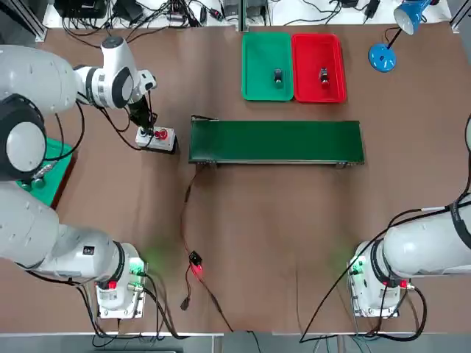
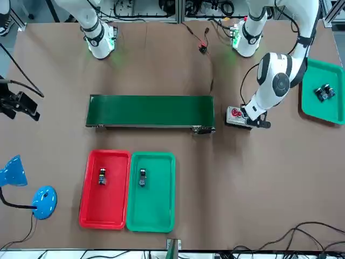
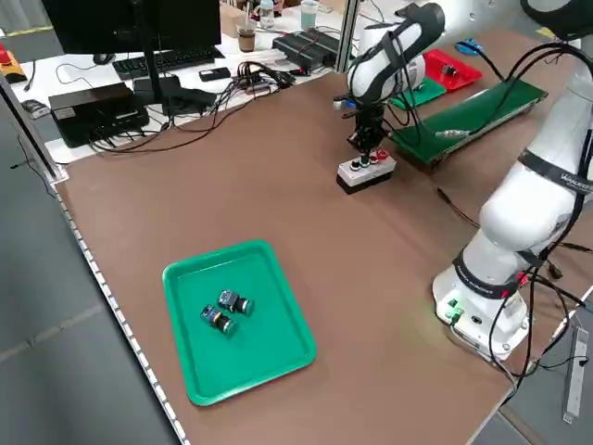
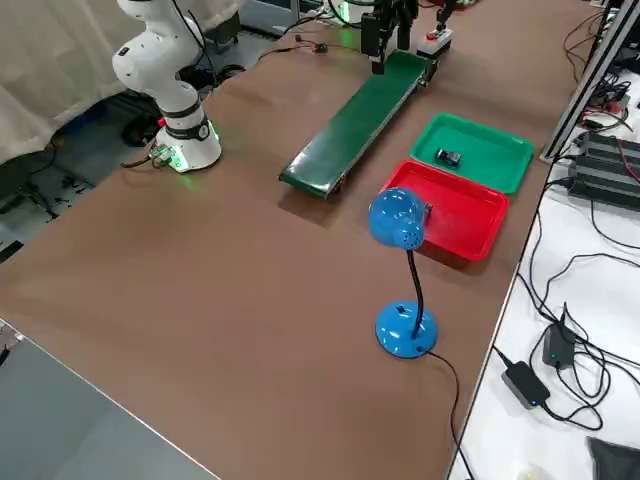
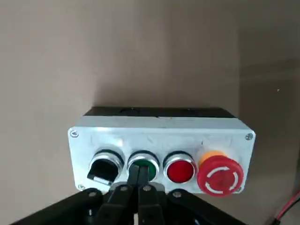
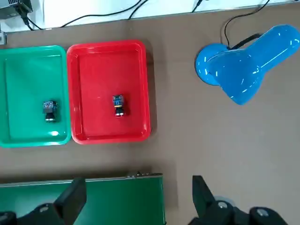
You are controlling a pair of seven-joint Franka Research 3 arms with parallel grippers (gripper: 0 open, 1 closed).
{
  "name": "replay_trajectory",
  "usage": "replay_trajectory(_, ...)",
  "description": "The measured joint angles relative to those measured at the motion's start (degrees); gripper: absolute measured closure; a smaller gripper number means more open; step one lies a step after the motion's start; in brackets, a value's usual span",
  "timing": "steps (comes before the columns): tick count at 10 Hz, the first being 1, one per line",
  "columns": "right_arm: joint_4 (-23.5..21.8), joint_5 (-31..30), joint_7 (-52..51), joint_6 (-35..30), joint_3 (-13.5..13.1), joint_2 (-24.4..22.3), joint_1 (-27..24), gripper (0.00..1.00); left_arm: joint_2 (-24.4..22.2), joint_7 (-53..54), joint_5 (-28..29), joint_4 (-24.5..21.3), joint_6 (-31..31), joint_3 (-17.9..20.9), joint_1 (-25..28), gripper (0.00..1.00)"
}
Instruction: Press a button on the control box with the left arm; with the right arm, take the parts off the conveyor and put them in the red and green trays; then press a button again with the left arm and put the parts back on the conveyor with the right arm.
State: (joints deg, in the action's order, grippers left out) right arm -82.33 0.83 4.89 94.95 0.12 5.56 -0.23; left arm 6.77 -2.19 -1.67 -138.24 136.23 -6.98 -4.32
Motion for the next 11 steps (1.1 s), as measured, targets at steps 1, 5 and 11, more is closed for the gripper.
replay_trajectory(1,0.0,0.0,0.0,0.0,0.0,0.0,0.0,0.00,0.2,0.0,0.0,0.2,-0.1,0.0,0.0,0.99)
replay_trajectory(5,-0.4,0.0,-0.2,-0.1,0.0,0.0,0.0,0.00,0.1,0.0,0.0,0.2,-0.1,0.0,0.0,0.99)
replay_trajectory(11,-1.4,0.0,-0.9,-0.1,0.1,0.0,0.0,0.00,-4.1,-0.3,0.0,13.2,-14.0,0.4,0.1,0.95)
